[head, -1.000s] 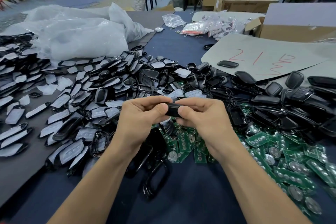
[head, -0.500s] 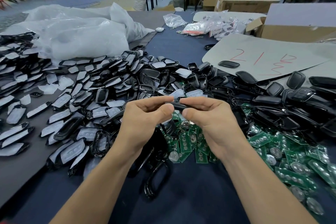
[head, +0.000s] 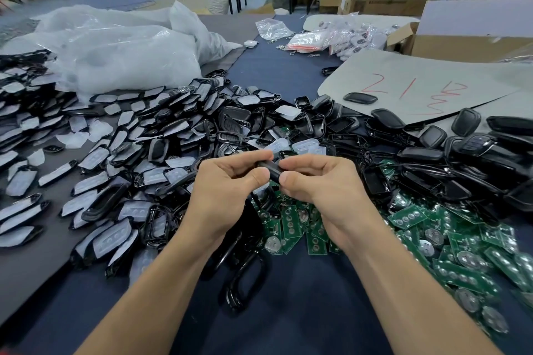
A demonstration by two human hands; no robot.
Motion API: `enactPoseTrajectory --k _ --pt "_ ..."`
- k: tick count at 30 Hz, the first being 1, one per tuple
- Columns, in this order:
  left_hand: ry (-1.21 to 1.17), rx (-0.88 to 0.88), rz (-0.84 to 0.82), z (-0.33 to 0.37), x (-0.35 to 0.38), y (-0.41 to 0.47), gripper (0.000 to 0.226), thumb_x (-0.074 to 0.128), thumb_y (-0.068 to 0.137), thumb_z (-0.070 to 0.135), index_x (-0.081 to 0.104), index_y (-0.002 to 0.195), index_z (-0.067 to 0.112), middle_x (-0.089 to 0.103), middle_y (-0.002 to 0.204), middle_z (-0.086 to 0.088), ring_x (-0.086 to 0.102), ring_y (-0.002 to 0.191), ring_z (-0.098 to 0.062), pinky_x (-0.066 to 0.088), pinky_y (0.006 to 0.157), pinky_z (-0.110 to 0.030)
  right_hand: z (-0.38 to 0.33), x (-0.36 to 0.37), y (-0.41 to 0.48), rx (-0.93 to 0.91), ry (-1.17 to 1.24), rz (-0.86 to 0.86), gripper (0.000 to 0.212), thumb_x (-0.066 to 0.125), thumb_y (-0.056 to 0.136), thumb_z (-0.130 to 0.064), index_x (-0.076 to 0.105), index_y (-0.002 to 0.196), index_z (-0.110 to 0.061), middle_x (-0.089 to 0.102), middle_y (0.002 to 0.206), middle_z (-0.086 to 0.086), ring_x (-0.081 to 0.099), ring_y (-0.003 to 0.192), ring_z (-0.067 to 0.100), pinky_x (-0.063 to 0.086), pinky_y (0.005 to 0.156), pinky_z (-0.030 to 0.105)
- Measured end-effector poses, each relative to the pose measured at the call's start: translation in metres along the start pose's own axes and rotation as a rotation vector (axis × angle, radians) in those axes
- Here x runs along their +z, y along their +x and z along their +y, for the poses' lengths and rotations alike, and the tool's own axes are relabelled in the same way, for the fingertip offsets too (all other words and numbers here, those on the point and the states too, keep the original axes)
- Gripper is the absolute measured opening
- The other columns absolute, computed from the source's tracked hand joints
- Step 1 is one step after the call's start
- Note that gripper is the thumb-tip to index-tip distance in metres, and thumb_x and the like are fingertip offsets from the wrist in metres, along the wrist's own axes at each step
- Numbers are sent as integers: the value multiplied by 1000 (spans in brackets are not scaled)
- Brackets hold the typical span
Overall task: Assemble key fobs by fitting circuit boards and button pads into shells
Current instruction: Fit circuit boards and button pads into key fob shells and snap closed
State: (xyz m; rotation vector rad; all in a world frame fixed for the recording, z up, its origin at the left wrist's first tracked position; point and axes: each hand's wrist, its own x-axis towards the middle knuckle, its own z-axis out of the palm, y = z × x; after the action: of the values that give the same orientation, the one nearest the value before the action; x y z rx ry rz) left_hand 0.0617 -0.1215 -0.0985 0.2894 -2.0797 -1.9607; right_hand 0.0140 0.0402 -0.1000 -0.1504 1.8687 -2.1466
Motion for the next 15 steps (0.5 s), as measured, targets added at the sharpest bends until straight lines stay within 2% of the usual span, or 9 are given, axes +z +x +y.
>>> enactPoseTrajectory --k 2,5,11,15 --pt "3 4 -8 1 0 0 31 71 92 -6 80 105 21 82 98 -1 77 97 -17 59 99 -34 2 1 0 -25 -44 18 18 84 78 0 82 87 -15 80 87 10 76 81 36 65 83 42" --pt "-5 6 -8 1 0 0 32 69 93 -7 80 105 21 82 99 -1 77 99 -20 58 100 -34 2 3 -1 -52 -84 27 19 83 76 -9 82 91 -19 80 87 5 76 85 35 64 85 49" --pt "-31 3 6 3 2 -1 33 69 92 -9 79 105 20 82 102 2 77 97 -13 58 94 -27 2 3 0 0 -90 -35 18 81 84 -4 80 95 -19 81 92 5 78 87 24 64 84 42" --pt "-93 -19 42 3 2 -1 28 72 90 -7 79 107 13 82 101 -3 78 97 -18 60 93 -32 -2 5 -2 9 -132 -123 22 76 90 -8 83 84 -28 80 91 5 78 88 19 64 80 35"
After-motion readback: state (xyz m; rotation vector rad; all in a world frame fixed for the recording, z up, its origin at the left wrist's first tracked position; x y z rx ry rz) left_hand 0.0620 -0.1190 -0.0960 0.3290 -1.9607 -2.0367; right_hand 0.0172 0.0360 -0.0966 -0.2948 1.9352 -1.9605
